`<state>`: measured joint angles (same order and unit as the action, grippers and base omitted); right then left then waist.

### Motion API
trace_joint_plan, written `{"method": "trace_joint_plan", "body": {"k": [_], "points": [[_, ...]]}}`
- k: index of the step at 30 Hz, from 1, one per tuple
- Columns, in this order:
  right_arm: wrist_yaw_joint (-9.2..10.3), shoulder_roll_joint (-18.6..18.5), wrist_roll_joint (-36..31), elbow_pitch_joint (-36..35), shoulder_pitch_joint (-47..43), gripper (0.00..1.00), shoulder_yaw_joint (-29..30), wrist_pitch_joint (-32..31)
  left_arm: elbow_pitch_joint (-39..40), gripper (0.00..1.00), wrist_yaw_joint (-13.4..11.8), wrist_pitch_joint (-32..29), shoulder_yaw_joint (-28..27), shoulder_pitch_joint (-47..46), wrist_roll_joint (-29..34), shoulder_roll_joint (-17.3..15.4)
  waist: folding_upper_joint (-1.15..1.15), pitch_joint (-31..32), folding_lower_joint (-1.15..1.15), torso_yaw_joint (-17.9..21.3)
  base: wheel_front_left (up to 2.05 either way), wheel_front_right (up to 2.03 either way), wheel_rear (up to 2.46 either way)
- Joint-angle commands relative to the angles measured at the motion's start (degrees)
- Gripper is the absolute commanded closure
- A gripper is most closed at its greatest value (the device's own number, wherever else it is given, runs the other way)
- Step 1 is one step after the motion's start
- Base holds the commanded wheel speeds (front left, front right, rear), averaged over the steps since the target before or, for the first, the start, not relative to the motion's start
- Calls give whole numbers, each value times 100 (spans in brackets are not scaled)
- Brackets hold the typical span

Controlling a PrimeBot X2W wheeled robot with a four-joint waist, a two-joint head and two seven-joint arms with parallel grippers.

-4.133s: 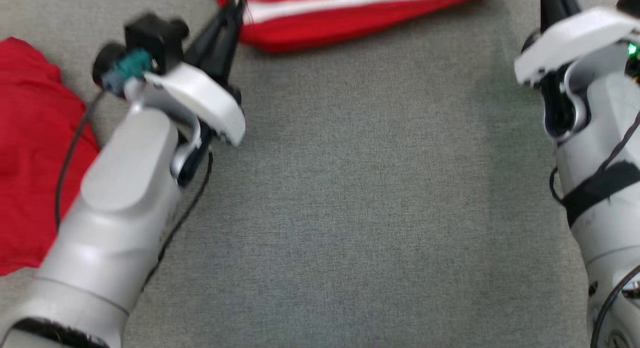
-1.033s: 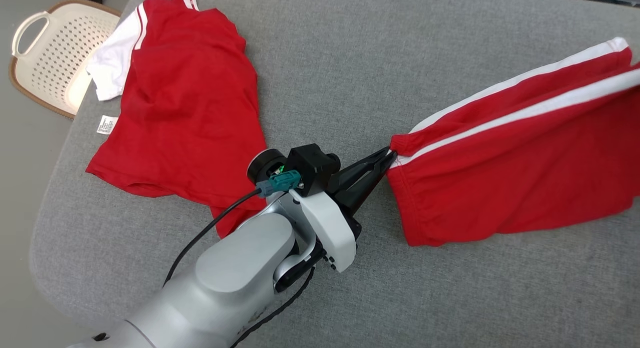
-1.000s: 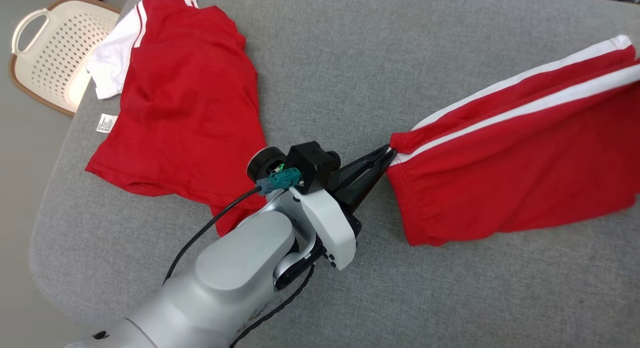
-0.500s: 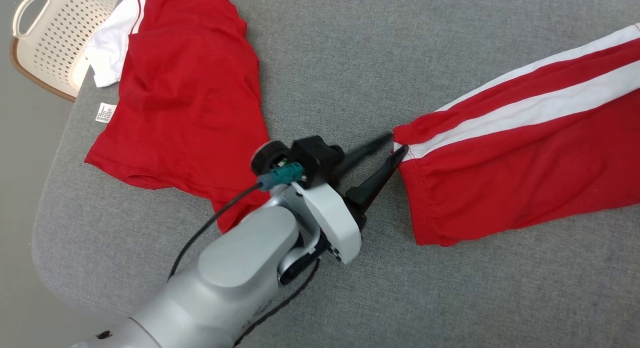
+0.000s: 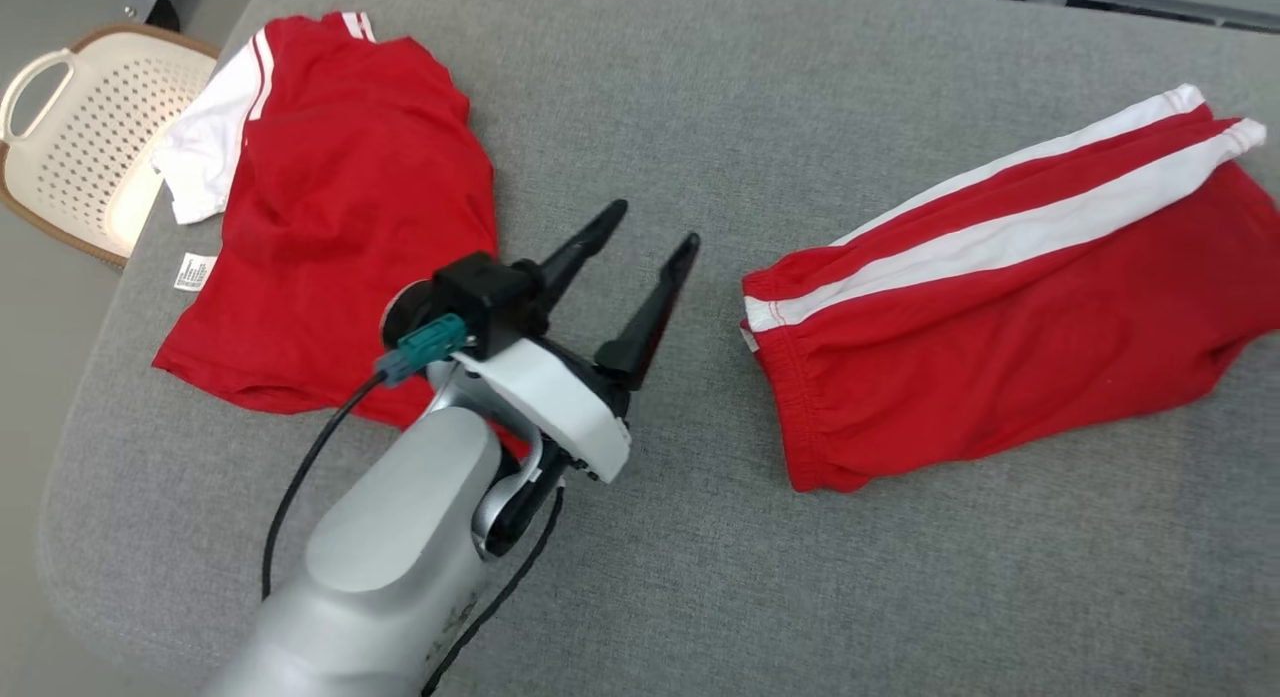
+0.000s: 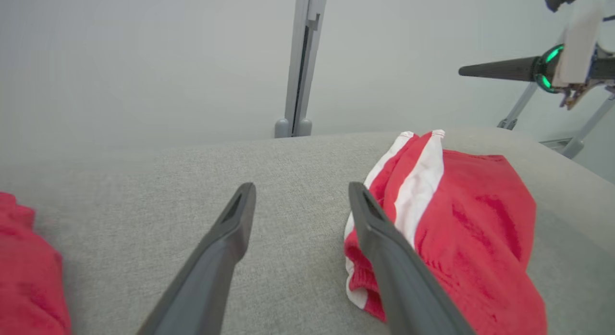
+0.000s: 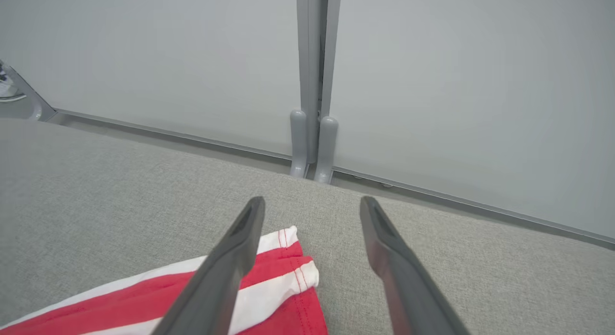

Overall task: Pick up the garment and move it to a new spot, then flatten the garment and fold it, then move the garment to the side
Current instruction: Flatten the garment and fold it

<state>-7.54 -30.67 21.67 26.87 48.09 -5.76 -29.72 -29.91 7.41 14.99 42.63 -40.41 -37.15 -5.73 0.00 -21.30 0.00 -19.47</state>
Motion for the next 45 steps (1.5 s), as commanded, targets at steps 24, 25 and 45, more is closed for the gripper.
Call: {"method": "trace_joint_plan", "body": {"k": [24, 25, 45], "points": [[6, 1855, -750, -1382, -3555, 0, 677, 3955, 1866, 0, 8, 20, -3148, 2767, 1636, 255, 0, 1515, 0, 1145, 0, 0, 0], [6, 2042, -847, -1327, -3794, 0, 731, 4075, 1949, 0, 3, 20, -3148, 2974, 1754, 263, 0, 1556, 0, 1182, 0, 0, 0], [6, 2590, -797, -666, -4168, 0, 1063, 4236, 2226, 0, -81, 20, -3153, 3772, 1452, 275, 0, 1681, 0, 1016, 0, 0, 0]]}}
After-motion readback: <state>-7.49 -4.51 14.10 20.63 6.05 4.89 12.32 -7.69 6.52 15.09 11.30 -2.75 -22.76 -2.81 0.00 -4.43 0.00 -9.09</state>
